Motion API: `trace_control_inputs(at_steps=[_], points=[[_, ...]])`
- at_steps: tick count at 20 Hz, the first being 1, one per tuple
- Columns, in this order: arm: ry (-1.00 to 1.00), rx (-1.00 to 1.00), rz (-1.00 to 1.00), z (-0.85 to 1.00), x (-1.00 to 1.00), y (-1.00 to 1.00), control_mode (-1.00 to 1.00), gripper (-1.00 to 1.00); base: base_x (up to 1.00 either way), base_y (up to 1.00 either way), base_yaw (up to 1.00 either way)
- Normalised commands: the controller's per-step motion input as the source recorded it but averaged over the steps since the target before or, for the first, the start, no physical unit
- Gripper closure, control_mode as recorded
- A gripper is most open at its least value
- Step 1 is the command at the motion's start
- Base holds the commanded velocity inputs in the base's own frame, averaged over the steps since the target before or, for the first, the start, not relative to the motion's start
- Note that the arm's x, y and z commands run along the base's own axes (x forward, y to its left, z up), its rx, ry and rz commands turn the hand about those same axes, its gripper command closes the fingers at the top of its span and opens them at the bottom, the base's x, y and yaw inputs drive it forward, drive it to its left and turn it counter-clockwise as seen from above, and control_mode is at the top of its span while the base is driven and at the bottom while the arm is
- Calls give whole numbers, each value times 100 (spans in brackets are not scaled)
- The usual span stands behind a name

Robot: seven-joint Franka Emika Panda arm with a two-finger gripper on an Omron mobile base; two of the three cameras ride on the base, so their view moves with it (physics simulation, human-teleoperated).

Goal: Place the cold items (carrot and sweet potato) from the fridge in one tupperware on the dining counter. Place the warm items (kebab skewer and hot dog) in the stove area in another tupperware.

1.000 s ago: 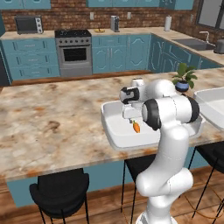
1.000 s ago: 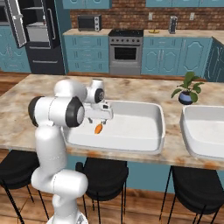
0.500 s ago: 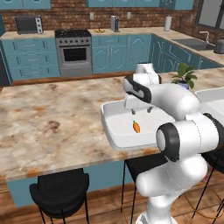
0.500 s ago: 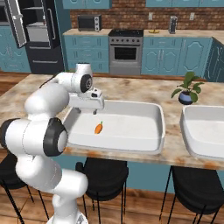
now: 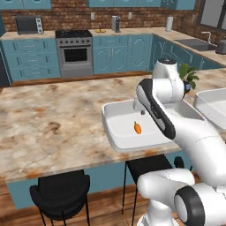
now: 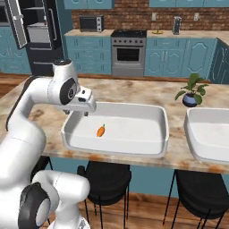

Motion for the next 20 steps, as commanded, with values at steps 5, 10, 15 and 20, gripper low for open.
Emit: trace_control_inputs(at_steps=[5, 10, 15, 20], points=[[-1, 0, 0, 6, -82, 4, -100, -100, 0, 0, 0], [9, -2, 0, -7, -5, 3, -100, -100, 0, 0, 0], [0, 0, 0, -2, 0, 0, -100, -100, 0, 0, 0], [0, 0, 0, -3, -5, 2, 100, -100, -27, 18, 2]])
